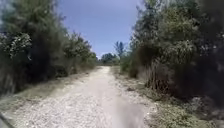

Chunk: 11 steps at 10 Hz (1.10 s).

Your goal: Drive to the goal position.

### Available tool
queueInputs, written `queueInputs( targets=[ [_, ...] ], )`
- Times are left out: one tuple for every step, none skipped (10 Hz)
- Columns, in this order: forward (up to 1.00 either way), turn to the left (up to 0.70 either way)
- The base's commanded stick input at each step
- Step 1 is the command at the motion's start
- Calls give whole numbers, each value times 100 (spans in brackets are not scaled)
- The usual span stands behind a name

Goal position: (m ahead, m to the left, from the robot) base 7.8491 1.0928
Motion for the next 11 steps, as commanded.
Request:
queueInputs(
  targets=[
    [50,28],
    [50,43],
    [50,50],
    [50,29],
    [50,6],
    [50,0],
    [50,0],
    [50,0],
    [50,0],
    [50,0],
    [50,0]
  ],
)
